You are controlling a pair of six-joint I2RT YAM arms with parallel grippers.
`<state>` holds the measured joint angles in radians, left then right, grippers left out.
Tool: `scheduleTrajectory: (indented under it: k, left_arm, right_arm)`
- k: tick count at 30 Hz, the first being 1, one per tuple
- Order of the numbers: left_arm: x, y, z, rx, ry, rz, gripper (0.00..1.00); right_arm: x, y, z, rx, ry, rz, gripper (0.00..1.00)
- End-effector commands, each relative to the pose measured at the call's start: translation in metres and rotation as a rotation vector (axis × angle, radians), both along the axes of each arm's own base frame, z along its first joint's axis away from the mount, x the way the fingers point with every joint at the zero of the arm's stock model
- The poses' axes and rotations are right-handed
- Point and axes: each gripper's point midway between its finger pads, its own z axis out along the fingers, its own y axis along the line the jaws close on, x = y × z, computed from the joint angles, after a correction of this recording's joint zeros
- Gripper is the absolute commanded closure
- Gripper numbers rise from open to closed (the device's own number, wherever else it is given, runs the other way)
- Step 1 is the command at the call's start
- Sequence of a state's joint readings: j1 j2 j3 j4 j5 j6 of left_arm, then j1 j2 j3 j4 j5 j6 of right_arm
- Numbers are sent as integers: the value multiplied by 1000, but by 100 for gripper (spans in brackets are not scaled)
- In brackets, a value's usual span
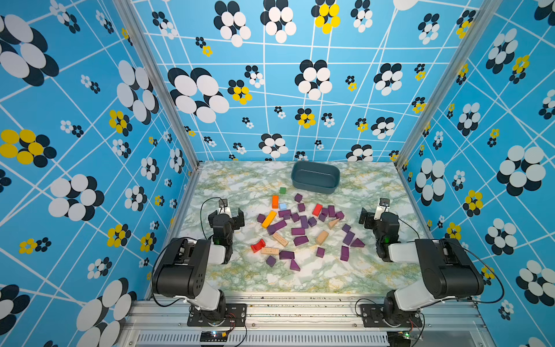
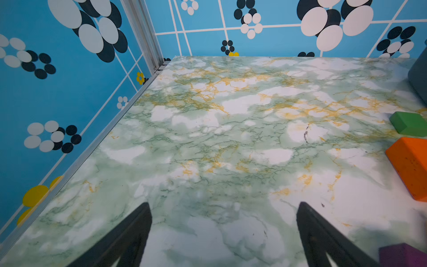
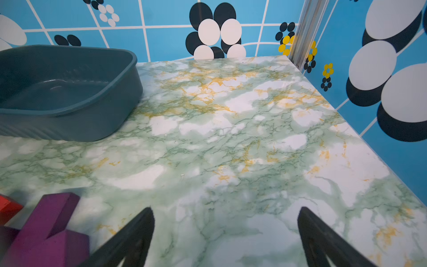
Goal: Pick purple bricks into the storage bin
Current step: Pick up the building block from the center of the board.
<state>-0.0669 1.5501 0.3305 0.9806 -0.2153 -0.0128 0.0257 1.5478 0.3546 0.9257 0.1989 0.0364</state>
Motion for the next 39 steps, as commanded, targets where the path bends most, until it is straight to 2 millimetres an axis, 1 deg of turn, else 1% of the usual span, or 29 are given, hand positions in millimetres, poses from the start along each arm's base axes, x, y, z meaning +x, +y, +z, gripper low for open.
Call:
scheduleTrajectory:
  k: [1,12,14,16,17,20,21,23,26,28,30,32,34,39]
  left_arm:
    - [8,-6,9,10,-30,-25,0]
    - [9,-7,8,-1,-22,-44,0]
    - [9,-16,8,-3,-21,-106,1]
    - [5,-35,11,11,-36,-213,1]
    - [1,-39,16,14,-56,-240,0]
    - [-6,-37,35,45,-79,-199,1]
    - [-7,-41,41,63,-59,-204,1]
    - [-7,-49,60,96,-58,-207,1]
    - [-10,-60,87,50,-138,-218,1]
    - [-12,-68,97,32,-158,-231,0]
    - [-14,-78,101,26,-144,-250,1]
    - [-17,-83,104,8,-132,-257,1]
    - [-21,-87,103,-25,-109,-260,1]
    - [-36,-107,98,-64,-18,-313,1]
  right_arm:
    - [7,4,8,-5,-29,19,1]
    - [7,3,8,-5,-30,17,1]
    - [7,3,8,-5,-30,17,1]
    - [7,4,8,-6,-29,17,1]
    - [7,3,8,-7,-29,17,1]
    - [7,3,8,-6,-30,17,1]
    - [7,4,8,-6,-30,18,1]
    - [7,3,8,-6,-30,17,1]
    - [7,4,8,-6,-30,18,1]
    - [7,3,8,-7,-30,17,1]
    - [7,4,8,-5,-30,18,1]
    - [7,3,8,-6,-29,16,1]
    - [7,4,8,-6,-30,18,1]
    - [7,3,8,-5,-30,17,1]
